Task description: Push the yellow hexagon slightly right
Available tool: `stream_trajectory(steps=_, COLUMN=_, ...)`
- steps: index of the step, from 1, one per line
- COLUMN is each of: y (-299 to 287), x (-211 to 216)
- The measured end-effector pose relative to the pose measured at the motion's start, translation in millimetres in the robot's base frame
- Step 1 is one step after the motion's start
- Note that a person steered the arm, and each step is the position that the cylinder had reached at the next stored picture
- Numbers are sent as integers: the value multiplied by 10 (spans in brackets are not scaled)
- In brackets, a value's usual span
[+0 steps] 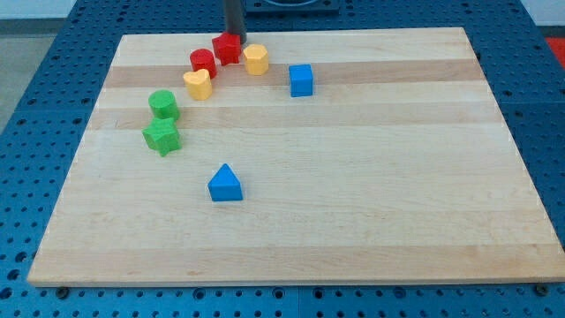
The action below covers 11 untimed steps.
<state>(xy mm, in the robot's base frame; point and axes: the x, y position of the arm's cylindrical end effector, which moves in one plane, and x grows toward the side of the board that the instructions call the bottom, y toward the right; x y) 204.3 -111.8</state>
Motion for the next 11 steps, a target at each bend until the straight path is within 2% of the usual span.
stream_trajectory(steps=2, y=-99, x=17)
stream_trajectory(steps=5, y=-96, x=404)
stream_trajectory(steps=11, y=617, x=458)
